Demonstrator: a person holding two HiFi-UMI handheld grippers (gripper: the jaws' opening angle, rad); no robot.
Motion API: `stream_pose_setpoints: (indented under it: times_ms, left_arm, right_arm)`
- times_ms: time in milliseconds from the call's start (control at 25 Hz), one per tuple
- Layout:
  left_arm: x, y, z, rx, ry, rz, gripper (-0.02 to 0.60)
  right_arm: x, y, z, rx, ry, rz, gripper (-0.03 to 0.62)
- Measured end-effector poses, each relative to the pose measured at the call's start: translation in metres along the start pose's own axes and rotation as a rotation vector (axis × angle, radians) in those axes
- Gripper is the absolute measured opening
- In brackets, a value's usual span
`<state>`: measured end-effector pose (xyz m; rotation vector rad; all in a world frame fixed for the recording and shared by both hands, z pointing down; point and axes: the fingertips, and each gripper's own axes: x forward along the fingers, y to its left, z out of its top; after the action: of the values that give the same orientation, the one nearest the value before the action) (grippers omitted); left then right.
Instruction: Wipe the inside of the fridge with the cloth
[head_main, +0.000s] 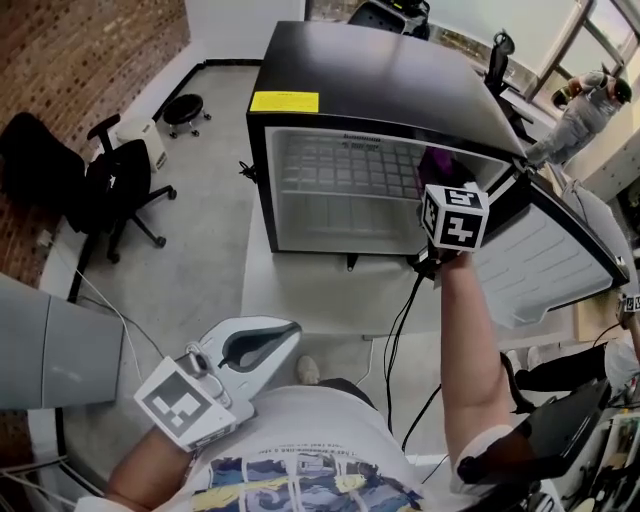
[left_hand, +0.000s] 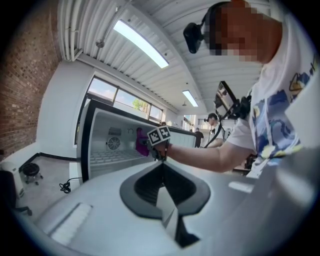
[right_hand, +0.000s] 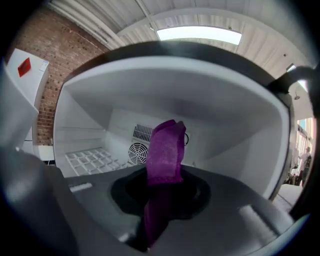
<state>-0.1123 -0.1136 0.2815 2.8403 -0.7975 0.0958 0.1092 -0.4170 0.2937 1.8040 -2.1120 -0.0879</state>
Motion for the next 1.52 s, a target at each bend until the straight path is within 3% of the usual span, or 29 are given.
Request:
stream_pose_setpoints:
  times_ms: [120,480,720,920,1200,1520]
  left_arm:
    - [0.005,0.015,-0.003,0.045,0.023,0.029,0.006]
    - [0.012,0.041,-0.002,0.035,0.029,0.103,0.006]
    - [0.009,0.052,-0.007,0.031,0.038,0.137,0.006]
    - [0.006,0.056,-0.003,-0.026,0.005,0.154,0.006]
    - [-0.002,0.053,0.001,-0.057,-0.018,0.166,0.006]
    - [-0.031,0.057,-0.007,-0.036,-0.002,0.215,0.006]
  right_arm:
    - [0.022,-0.004,-0.002,-0.016,0.033,-0.014,0.054]
    - [0.075,0.004,-0.022,-0.091,0.159,-0.002,0.054]
    - [0.089,0.032,-0.024,-0.089,0.181,0.077,0.054]
    - [0.094,0.061,-0.02,-0.082,0.174,0.144,0.054]
    - [0.095,0.1,-0.008,-0.013,0.143,0.242,0.054]
    - [0.095,0.159,0.012,0.013,0.109,0.362,0.054]
